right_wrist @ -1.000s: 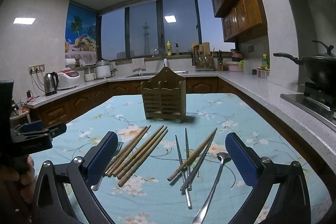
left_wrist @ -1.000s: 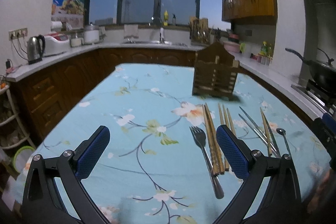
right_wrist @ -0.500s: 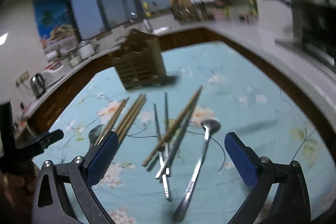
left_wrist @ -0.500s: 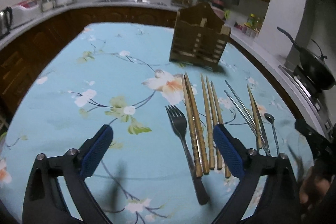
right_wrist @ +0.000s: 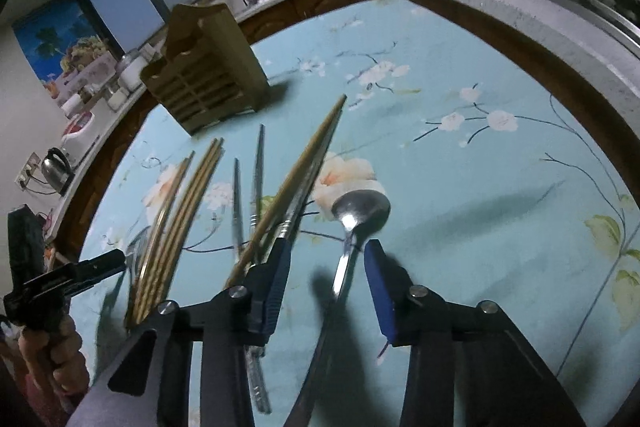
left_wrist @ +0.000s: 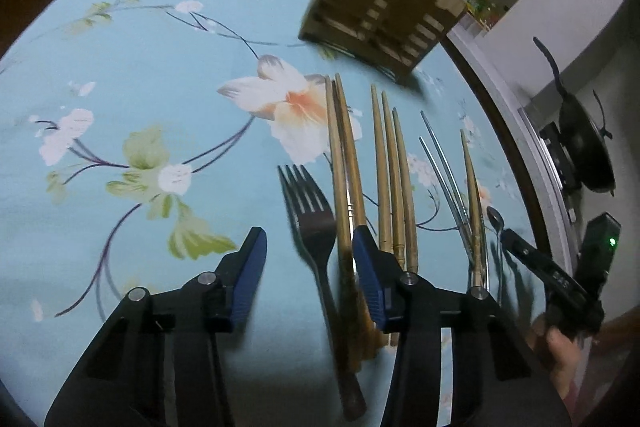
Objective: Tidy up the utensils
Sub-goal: 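Grasp the metal fork with the left tool while the right tool grasps the spoon, then carry the fork and spoon up over the wooden holder with both tools, then lower the fork and spoon into the holder and open both tools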
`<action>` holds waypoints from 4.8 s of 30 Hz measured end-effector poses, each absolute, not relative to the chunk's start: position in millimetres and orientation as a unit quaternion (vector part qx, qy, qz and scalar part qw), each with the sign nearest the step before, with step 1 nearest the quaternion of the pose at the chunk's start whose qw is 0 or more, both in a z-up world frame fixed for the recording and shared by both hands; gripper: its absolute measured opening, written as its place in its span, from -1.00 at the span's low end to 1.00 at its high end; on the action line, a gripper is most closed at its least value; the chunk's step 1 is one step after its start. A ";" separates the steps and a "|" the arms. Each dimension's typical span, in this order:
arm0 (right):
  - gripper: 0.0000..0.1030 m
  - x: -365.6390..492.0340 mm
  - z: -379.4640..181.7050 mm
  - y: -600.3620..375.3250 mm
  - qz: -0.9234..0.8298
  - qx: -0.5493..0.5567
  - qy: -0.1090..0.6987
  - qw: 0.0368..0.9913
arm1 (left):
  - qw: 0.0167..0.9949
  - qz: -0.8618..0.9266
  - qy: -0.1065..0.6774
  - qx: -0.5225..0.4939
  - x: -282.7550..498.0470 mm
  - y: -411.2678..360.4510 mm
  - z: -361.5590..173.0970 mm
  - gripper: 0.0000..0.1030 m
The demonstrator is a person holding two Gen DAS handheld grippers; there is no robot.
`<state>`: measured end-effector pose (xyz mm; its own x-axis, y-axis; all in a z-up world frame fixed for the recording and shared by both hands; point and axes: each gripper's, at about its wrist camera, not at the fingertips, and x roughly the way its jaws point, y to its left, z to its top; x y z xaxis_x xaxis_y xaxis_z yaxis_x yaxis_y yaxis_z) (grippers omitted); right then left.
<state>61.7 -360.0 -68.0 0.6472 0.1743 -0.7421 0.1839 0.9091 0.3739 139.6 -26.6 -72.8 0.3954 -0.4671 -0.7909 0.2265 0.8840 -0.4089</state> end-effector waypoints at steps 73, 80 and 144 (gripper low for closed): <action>-0.96 128.2 83.5 -298.9 0.062 0.086 0.243 0.964 | 0.920 -0.234 0.289 -0.127 180.5 -13.4 83.9 -0.95; -0.96 172.7 118.1 -294.2 0.050 0.063 0.196 0.977 | 0.933 -0.235 0.242 -0.125 234.5 -29.8 124.5 -0.95; 0.92 147.8 54.5 -324.4 0.037 0.136 0.231 0.963 | 0.951 -0.120 0.261 -0.117 184.9 -0.1 26.7 0.87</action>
